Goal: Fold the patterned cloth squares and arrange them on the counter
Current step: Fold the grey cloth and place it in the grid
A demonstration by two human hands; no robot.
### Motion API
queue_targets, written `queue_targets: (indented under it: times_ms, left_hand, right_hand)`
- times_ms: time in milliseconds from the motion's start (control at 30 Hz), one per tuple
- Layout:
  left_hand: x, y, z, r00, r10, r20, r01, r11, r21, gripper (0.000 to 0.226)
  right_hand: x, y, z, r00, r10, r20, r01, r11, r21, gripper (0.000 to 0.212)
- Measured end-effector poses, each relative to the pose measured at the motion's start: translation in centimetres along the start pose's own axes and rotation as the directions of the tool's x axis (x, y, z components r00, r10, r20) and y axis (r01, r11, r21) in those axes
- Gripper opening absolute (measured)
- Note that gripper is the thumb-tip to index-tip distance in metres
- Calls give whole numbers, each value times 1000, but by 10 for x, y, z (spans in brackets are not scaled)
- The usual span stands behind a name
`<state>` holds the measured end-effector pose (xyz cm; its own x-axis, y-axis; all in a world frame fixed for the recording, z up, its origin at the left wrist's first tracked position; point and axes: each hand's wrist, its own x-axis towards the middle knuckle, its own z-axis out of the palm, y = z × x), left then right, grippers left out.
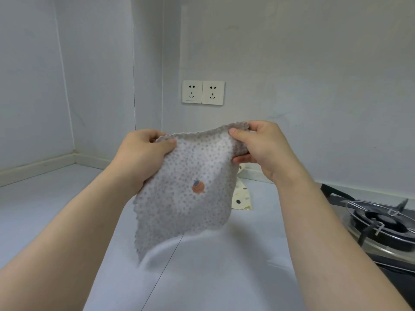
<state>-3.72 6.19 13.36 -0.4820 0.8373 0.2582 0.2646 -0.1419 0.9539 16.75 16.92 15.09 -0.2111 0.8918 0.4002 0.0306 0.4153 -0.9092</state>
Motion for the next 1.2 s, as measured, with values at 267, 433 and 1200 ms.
queue_targets:
  times_ms: [267,433,1200]
  left_hand:
    - [-6,12,-11,916,-231,328,330,898,-292,19]
    - [-7,15,-29,797,-233,558,517,739,-431,22]
    - [20,-65,-10,990,128,-58,-31,606,795,19]
  right_hand:
    - [-7,-11,-7,995,86,56,-89,994,56,9]
    - [-14,-21,-18,966,184,182,-226,943,245,19]
    - [9,69,-3,982,184,47,-110,750,-652,24]
